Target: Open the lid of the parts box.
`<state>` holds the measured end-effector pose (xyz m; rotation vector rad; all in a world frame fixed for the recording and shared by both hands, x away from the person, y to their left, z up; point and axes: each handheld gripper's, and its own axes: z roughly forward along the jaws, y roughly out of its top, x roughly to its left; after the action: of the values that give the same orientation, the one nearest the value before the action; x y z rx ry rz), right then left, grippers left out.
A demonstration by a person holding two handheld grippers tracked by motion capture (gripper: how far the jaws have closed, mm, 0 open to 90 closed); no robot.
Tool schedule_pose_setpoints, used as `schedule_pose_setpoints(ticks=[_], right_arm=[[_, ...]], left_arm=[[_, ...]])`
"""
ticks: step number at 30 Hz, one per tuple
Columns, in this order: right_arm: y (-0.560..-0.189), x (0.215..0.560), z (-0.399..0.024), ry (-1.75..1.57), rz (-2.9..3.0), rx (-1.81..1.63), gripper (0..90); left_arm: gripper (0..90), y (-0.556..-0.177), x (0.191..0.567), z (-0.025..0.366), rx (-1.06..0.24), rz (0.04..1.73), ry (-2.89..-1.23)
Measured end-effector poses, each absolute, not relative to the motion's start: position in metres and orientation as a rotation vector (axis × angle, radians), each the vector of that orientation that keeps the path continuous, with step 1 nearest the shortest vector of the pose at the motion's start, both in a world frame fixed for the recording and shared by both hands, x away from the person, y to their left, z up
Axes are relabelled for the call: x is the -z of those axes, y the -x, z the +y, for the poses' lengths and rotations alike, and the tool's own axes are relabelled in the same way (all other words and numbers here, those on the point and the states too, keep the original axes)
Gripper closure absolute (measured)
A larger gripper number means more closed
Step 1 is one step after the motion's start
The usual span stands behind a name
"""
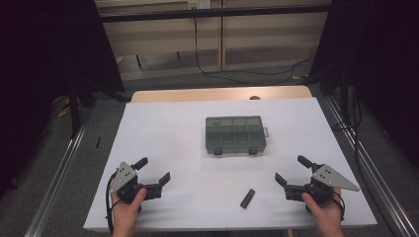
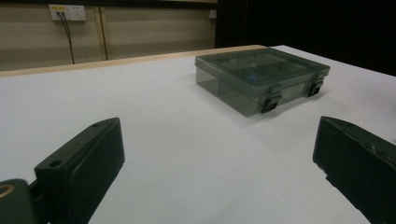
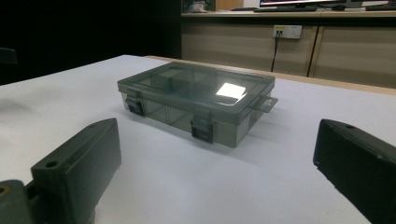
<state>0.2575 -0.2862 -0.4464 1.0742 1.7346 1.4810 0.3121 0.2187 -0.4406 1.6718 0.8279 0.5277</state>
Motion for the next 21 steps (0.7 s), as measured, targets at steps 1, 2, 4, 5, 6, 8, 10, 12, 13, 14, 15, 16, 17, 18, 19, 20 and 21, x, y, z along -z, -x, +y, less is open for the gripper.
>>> schedule_pose_setpoints(ticks=[1,2,4,5,6,8,10,12,13,14,15,16,17,18,19,20,21], right_arm=[[-0.258,0.446,-0.286,-1.073,1.735,-1.478,0.7],[-0.258,0.446,-0.286,-1.073,1.736,-1.478,0.7],[-0.258,0.446,-0.286,-1.075,1.734,-1.482,0.7],[-0.258,0.446,-0.286,-1.076,1.734,-1.481,0.7],[-0.258,0.446,-0.286,-1.078,1.735,-1.479,0.7],[-0.259,0.446,-0.286,-1.077,1.734,-1.467,0.4],[-0.259,0.445,-0.286,-1.084,1.733,-1.47,0.5],[-0.26,0.444,-0.286,-1.082,1.727,-1.471,0.7],[-0.26,0.444,-0.286,-1.084,1.73,-1.475,0.7],[-0.261,0.444,-0.286,-1.086,1.73,-1.477,0.7],[-0.261,0.444,-0.286,-1.086,1.736,-1.475,0.7],[-0.261,0.444,-0.286,-1.086,1.736,-1.475,0.7],[-0.261,0.444,-0.286,-1.083,1.74,-1.469,0.7],[-0.262,0.444,-0.286,-1.088,1.744,-1.465,0.8],[-0.262,0.444,-0.286,-1.094,1.743,-1.465,0.9],[-0.263,0.444,-0.286,-1.095,1.743,-1.465,1.0],[-0.266,0.445,-0.287,-1.104,1.749,-1.456,1.0]], left_arm=[[2.3,-0.313,0.441,0.218,-0.525,0.827,-1.673],[2.3,-0.313,0.441,0.218,-0.523,0.83,-1.678],[2.2,-0.314,0.442,0.217,-0.53,0.824,-1.686],[2.2,-0.315,0.442,0.216,-0.531,0.82,-1.688],[2.2,-0.315,0.442,0.216,-0.531,0.82,-1.688],[2.1,-0.316,0.443,0.214,-0.521,0.826,-1.686],[1.9,-0.316,0.444,0.212,-0.515,0.82,-1.698],[1.9,-0.316,0.444,0.211,-0.516,0.82,-1.699],[1.9,-0.316,0.443,0.21,-0.52,0.815,-1.697],[1.9,-0.317,0.443,0.21,-0.517,0.814,-1.694],[2.0,-0.317,0.443,0.209,-0.52,0.813,-1.693],[1.9,-0.317,0.443,0.209,-0.52,0.813,-1.693],[1.9,-0.317,0.442,0.209,-0.516,0.815,-1.688],[1.9,-0.317,0.442,0.208,-0.513,0.818,-1.686],[1.9,-0.318,0.442,0.207,-0.51,0.82,-1.681],[1.9,-0.318,0.442,0.206,-0.51,0.816,-1.681],[1.9,-0.319,0.441,0.205,-0.511,0.815,-1.686]])
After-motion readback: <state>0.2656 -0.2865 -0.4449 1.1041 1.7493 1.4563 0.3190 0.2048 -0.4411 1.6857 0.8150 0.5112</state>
